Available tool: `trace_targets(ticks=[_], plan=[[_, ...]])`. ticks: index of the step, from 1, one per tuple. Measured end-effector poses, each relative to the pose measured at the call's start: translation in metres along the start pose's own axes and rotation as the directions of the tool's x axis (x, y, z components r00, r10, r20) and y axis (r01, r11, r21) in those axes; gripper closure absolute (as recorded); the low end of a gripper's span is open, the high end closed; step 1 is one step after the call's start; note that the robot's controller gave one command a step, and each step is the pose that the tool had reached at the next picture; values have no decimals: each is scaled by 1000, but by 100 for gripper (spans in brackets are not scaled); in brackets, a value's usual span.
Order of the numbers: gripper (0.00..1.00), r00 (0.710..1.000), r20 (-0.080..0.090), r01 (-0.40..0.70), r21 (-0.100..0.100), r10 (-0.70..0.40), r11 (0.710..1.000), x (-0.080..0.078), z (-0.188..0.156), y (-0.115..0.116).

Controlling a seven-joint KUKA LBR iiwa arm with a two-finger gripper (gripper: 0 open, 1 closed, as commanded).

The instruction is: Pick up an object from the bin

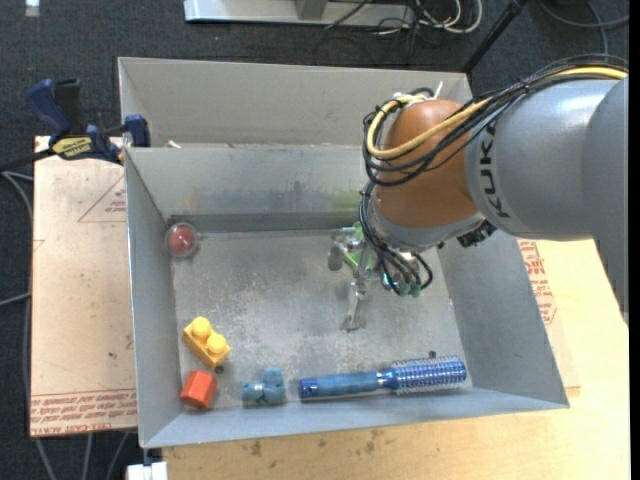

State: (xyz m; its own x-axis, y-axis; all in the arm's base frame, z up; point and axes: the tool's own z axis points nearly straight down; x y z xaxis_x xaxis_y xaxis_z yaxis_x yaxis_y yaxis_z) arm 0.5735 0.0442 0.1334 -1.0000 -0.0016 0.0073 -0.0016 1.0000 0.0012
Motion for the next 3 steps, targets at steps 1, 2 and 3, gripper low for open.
trace_targets(ticks=[1, 2, 3], plan=[[0, 977, 21, 210, 3, -210, 978, 84, 62, -36], [0, 984, 11, 179, 6, -179, 984, 86, 33, -111], [0, 932, 11, 363, 4, -363, 932, 81, 6, -81]])
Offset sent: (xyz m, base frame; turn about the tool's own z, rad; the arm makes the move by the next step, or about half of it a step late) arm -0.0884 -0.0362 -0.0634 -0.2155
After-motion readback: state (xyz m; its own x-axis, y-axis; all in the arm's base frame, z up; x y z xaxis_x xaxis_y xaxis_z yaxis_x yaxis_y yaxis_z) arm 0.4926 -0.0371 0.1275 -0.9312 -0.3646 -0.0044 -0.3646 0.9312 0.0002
